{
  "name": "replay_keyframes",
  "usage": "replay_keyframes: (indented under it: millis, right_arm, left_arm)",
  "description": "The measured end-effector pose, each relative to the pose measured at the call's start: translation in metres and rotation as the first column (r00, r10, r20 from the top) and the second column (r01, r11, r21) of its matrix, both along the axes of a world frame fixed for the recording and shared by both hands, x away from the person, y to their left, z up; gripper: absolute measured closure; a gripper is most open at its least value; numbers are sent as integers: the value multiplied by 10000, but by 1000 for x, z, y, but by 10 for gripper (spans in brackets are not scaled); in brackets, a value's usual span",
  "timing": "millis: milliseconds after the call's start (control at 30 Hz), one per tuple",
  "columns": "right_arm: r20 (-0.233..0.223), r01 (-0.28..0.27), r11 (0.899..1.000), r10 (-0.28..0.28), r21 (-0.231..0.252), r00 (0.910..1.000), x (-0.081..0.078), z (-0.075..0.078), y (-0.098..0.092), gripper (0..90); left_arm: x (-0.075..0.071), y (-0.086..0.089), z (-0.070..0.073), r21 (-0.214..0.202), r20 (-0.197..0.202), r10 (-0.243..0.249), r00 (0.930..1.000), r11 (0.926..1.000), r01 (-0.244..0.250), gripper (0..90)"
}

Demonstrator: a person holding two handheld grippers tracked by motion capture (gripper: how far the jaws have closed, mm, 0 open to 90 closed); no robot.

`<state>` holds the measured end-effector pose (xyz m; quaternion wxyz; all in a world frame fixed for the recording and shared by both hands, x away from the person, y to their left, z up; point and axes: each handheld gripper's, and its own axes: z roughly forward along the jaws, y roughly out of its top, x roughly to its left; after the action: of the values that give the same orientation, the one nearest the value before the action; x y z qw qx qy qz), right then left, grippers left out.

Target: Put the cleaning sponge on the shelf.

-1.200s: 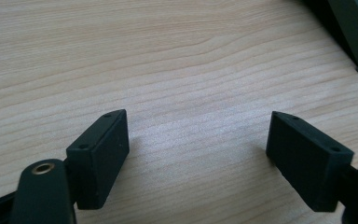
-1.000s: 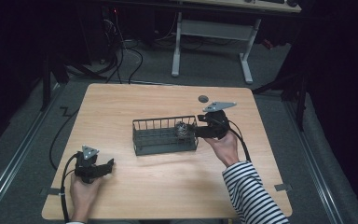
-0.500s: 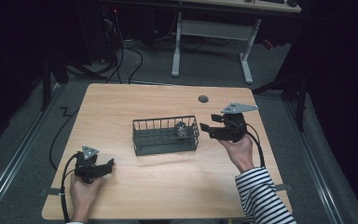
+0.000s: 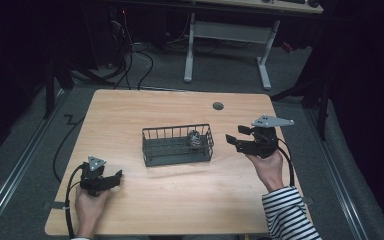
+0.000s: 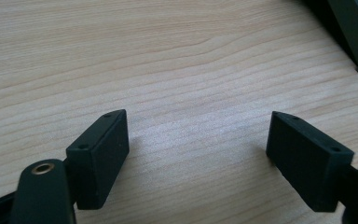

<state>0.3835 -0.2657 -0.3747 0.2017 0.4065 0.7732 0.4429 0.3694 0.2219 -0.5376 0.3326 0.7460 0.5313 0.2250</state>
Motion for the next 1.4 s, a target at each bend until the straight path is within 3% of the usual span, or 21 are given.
replay_keyframes:
  millis: [267,367,767,1067,1100,1133,1400]
  right_arm:
    - [-55,180,9998,-180,112,9998,-12,-7,-12,394]
    - [-43,332,9986,-331,418,9994,-19,-10,-21,394]
    - [-71,755,9941,-752,779,9971,-34,-24,-41,396]
    - [-233,1012,9896,-993,1021,9948,-40,-36,-51,397]
    - [-264,986,9890,-962,1106,9950,-40,-37,-52,397]
    - [-389,928,9836,-878,1550,9954,-41,-41,-55,397]
    - [-534,1008,9815,-933,1626,9942,-44,-55,-56,397]
  left_arm:
    - [0,0,0,-1,-2,1,10000,10000,-1,215]
    - [0,0,0,0,-3,-2,10000,10000,2,215]
    - [0,0,0,1,10,5,10000,10000,-5,214]
    - [0,0,0,8,9,0,10000,10000,0,214]
    - [0,0,0,6,7,2,10000,10000,-2,214]
    - [0,0,0,6,9,0,10000,10000,0,214]
    - [0,0,0,6,9,-1,10000,10000,1,213]
